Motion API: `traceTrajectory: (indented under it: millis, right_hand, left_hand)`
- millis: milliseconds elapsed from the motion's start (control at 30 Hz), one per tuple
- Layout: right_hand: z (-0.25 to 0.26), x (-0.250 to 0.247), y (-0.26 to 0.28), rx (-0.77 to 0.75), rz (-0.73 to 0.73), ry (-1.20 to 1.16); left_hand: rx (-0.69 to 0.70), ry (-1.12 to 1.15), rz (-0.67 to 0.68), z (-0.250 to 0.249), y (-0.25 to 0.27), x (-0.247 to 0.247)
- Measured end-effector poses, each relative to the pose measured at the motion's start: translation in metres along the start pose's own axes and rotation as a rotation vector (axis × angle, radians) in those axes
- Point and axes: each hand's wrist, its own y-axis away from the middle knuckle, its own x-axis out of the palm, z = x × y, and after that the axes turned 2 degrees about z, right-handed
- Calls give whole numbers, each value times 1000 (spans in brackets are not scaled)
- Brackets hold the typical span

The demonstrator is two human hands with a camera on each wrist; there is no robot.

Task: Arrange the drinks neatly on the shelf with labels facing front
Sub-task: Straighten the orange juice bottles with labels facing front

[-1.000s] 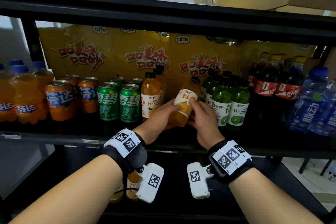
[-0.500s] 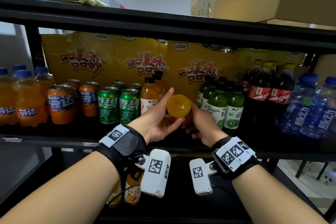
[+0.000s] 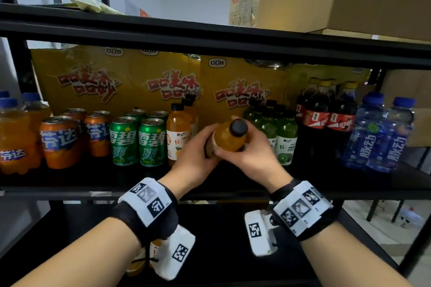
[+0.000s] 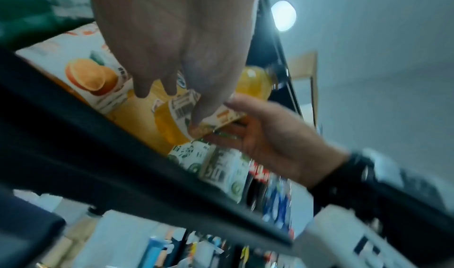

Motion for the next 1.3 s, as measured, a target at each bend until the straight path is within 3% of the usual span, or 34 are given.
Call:
traceTrajectory:
  millis: [67,133,233,300,367,533,633,800,1000,1133,1300]
  right_hand:
    - [-3,3,6,-191,-49,119]
    - [-5,8,12,-348,-80,190]
    - [-7,12,15,-520,-137,258]
    - [-5,14,14,-552,-153,294]
    - [-2,17,12,-464,-153,251]
    - [9,13,-15,-40,-119,266]
    - [12,18,-48,29,16,316]
    - [1,33,-84,168,129,345]
    - [2,42,-100,238,258,302]
    - [-3,40,-107,520,365,210]
    - [-12,50,-124,559,307,219]
  left_hand:
    - [101,-142,-42,4,1,4]
    - [142,-124,-71,5,3,5]
    - [162,-95,-120,2,2,1]
    - [169,-106,-125,-3,-2,-4]
    - [159,-100,-117,-7,-5,-12]
    - [151,-268,-244,-26,-18,-49]
    - [98,-460,-237,-34,-37,-84]
    - [-41,-651,38,-36,-54,-107]
    - [-28,-655,73,-27,-60,-112]
    - [-59,-630,137,-22,-63,-116]
    - [-58,-598,143,-19,-68,-122]
